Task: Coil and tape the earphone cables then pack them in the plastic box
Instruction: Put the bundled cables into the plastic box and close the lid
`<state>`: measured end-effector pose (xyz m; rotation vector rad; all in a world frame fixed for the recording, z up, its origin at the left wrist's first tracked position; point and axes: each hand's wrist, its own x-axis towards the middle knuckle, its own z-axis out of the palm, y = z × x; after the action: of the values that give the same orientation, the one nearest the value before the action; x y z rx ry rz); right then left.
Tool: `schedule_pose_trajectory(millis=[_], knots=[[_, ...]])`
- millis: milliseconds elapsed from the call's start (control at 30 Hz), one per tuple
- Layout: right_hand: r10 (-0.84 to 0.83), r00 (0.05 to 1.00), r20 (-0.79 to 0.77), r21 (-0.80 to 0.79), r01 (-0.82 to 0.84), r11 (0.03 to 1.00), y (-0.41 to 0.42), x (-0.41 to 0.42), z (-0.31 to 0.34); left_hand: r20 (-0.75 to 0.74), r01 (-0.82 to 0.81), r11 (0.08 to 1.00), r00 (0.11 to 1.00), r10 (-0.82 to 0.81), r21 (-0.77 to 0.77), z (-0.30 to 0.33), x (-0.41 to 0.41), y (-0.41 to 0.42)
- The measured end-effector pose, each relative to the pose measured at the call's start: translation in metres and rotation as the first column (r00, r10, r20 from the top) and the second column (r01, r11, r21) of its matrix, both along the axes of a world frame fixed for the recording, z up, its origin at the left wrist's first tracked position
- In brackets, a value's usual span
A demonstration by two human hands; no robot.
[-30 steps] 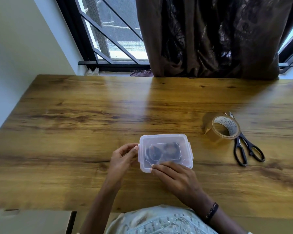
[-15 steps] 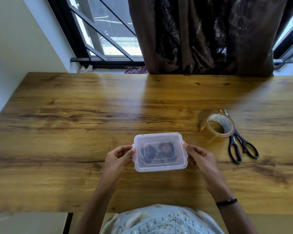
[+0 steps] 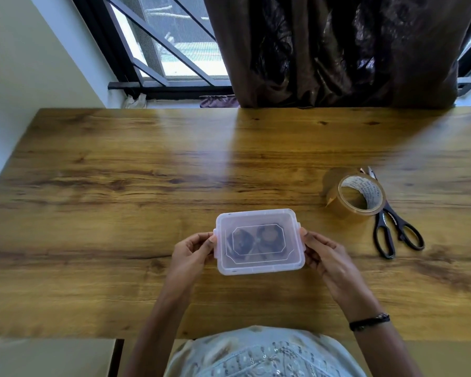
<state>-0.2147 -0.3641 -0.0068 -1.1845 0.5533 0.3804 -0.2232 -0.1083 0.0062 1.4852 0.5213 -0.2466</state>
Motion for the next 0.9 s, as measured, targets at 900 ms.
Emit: schedule_pose_trajectory(millis=[900], knots=[[0.408, 0.892, 0.196, -0.53, -0.253, 0.809, -0.011, 0.018, -0.008, 0.034, 0.197, 0.188, 0.599, -0.8, 0.962, -0.012, 0.022, -0.072]])
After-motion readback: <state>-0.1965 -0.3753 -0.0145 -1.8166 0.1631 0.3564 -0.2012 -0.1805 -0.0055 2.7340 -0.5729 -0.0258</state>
